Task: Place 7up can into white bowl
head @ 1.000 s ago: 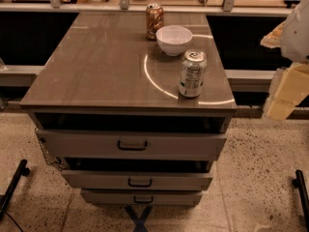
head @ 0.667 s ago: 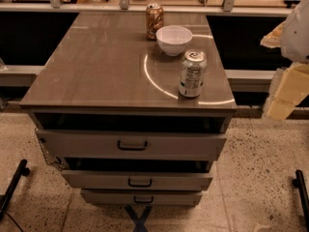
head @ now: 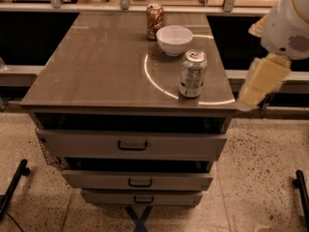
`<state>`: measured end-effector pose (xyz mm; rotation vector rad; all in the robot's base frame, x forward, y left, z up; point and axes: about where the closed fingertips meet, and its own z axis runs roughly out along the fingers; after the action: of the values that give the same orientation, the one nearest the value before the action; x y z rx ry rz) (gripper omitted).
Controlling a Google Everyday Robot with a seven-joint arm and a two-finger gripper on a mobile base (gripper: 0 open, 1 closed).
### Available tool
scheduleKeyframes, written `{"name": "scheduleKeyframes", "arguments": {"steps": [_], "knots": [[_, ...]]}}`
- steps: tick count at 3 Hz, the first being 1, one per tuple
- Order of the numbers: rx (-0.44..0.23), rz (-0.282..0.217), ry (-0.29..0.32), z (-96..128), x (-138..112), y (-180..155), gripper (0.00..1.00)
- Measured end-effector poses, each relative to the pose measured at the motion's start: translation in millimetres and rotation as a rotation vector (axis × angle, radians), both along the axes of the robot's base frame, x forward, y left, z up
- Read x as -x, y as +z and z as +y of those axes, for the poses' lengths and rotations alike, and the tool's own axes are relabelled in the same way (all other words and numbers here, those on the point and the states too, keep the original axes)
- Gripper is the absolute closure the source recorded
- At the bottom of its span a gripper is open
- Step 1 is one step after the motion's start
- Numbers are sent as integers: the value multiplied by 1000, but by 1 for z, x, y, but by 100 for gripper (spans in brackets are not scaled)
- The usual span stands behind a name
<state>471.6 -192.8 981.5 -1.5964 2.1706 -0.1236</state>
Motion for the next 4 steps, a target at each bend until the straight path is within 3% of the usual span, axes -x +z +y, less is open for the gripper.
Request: {"name": "scheduleKeyframes", "arguments": {"steps": [1,2,3,4], "knots": [[-201,-136,-58,30,-63,4,0],[-352,-186,-75,49,-99,7,0],[-364,-195,-75,52,-102,8,0],[-415,-159,-46,52,-101,4,0]]}}
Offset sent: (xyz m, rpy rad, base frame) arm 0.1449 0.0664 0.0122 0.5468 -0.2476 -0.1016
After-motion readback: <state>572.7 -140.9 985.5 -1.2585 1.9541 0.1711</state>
